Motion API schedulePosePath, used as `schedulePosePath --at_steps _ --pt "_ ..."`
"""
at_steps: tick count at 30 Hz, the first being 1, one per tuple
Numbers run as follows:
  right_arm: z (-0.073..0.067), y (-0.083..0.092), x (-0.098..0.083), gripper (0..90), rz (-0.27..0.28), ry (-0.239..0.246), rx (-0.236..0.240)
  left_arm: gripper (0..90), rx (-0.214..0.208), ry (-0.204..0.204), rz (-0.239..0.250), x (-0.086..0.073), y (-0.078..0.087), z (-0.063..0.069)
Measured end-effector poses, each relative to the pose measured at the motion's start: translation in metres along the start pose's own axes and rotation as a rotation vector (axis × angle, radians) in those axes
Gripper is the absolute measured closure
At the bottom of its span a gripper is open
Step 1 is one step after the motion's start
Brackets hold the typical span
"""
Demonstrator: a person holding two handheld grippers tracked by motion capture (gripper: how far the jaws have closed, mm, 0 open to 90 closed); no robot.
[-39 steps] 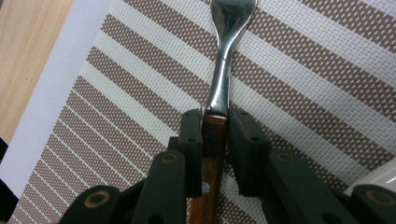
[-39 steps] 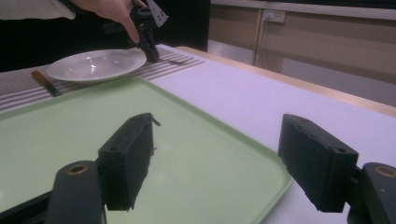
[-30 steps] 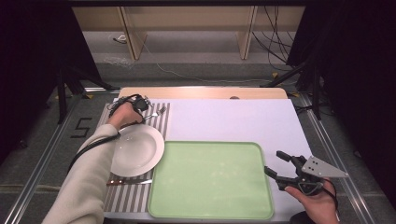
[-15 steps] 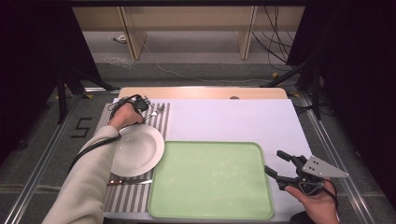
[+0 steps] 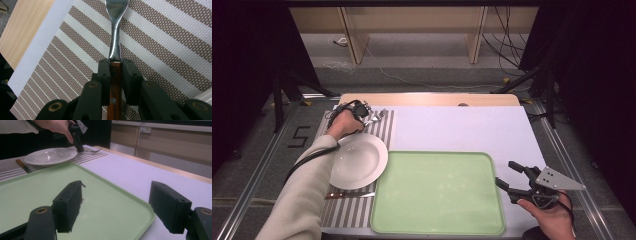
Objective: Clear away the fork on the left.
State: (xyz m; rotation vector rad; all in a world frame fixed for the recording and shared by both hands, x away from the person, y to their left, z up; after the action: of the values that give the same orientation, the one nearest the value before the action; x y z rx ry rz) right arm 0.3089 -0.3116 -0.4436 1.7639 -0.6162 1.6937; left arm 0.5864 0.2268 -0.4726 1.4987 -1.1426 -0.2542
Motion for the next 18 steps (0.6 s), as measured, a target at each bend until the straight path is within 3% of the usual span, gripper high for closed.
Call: schedulePosePath --at_steps 18 --pt "0.0 0.001 0.001 27.8 0.004 0.001 -0.004 77.4 0.05 0.014 0.031 0.005 0.019 -0.005"
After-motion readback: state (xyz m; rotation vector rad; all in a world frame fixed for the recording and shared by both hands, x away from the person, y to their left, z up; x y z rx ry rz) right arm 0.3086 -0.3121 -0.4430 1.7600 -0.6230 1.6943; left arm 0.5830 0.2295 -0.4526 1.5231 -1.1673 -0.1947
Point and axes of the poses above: each handheld gripper's, and its own axes: y roughly backward along the jaws, x roughly out of its top, z roughly to its right, the point moved 1 cm from there along -y, roughly forward along the jaws, and after that the axes turned 9 degrees about z, right-handed, at the moved point
